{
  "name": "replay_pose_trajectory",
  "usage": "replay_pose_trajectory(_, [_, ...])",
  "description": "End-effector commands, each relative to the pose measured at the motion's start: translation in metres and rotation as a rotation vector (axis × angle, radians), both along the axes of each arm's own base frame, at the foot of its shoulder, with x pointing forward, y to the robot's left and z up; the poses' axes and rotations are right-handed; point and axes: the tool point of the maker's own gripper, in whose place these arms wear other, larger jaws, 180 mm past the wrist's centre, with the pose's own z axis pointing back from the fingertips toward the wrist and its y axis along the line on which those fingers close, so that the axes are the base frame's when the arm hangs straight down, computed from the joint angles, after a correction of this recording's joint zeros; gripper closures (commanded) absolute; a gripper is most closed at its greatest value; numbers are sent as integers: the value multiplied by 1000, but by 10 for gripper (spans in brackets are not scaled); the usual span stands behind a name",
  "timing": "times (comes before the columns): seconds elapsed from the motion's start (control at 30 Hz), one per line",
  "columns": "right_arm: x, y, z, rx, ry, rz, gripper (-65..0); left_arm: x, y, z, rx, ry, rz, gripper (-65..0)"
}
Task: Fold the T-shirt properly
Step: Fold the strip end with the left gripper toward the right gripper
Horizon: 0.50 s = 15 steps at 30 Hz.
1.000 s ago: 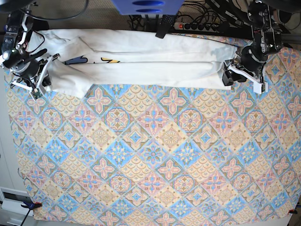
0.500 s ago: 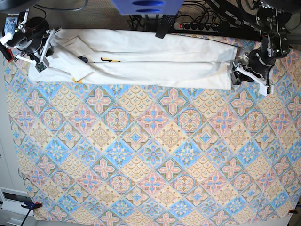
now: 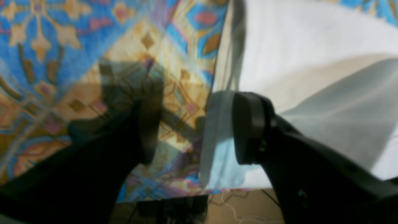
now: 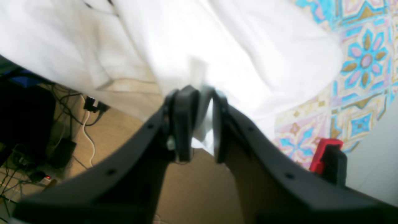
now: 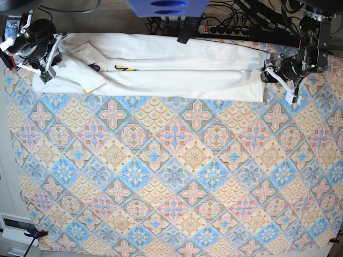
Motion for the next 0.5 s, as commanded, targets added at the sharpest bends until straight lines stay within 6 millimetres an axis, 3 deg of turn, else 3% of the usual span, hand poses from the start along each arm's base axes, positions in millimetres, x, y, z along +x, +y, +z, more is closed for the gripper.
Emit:
replay_pose_trajectory(0.0, [4,-4,6,-15,-18,13,-113,10,-2,5,-6,-27,-14,-368])
replay_pose_trajectory(0.2, [5,-3,7,-15,-19,14,-113,5,-24,-19,-37,45,-68,-368])
replay_pose_trajectory(0.4, [5,-3,7,-15,-20,14,-113,-2,-69,-25,-132,52,-156,-359])
replay_pose_trajectory(0.47, [5,-3,7,-15,-20,14,-113,-6,-82,-24,-172,43,-216,-322])
